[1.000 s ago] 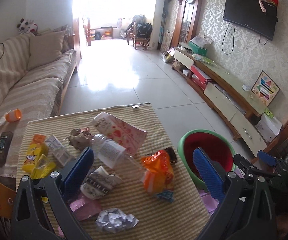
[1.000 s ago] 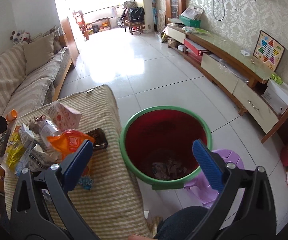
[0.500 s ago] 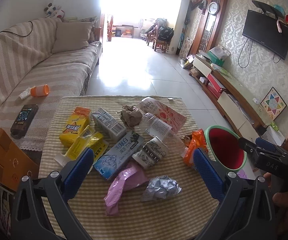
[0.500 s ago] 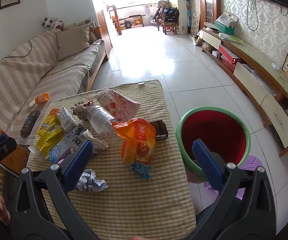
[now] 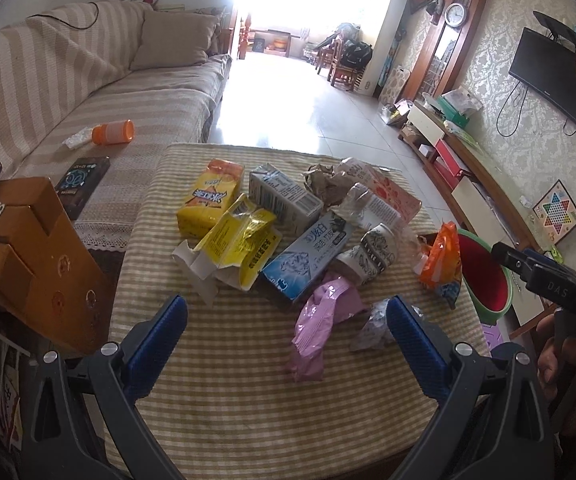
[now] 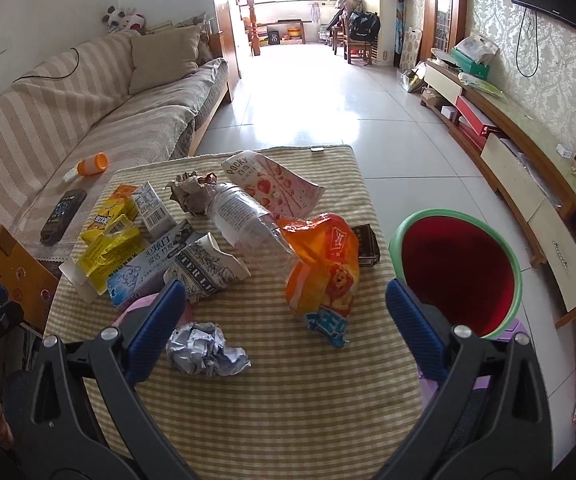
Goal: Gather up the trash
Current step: 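Move both tools back over the table toward the remaining trash, then grasp the orange chip bag with the right tool while the left tool grasps the blue toothpaste box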
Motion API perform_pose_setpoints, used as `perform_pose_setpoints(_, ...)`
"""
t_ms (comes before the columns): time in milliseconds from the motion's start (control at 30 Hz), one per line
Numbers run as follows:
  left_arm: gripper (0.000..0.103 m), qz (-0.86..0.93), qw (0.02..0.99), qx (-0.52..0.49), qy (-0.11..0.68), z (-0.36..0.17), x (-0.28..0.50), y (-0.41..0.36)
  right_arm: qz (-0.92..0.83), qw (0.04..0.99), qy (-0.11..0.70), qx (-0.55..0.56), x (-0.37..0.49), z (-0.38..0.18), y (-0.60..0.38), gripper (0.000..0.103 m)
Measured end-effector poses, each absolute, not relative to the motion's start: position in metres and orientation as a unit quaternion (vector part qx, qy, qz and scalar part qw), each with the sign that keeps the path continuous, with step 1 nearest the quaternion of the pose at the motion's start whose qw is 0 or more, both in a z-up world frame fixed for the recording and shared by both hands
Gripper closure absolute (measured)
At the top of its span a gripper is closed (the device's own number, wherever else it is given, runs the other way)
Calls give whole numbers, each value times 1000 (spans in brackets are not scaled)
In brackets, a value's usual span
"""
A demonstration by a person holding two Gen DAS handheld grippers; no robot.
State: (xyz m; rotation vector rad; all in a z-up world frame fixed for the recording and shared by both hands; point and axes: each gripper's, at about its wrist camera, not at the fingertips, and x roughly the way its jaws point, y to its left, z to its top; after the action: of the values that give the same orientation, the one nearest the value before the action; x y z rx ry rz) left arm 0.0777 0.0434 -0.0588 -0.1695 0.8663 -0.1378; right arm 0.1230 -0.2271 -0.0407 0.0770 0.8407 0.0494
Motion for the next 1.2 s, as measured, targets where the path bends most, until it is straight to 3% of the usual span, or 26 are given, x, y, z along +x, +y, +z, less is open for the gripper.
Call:
perform_pose_setpoints(433, 8, -110, 881, -55, 456, -89, 122, 20, 7, 895, 442, 60, 149, -79, -250, 5)
perform_pose_setpoints(900, 29, -167, 831, 39, 529, -137, 211, -19, -10, 878, 470, 84, 183, -111, -262, 7)
perform_pose_setpoints(967, 38, -169, 819, 49, 546, -148, 220, -20, -11, 874, 477, 88, 188, -116, -264, 10)
perform_pose_setpoints(1200, 39, -177, 797, 68, 574, -172, 236, -21, -18, 862, 500, 83, 205, -133, -265, 19)
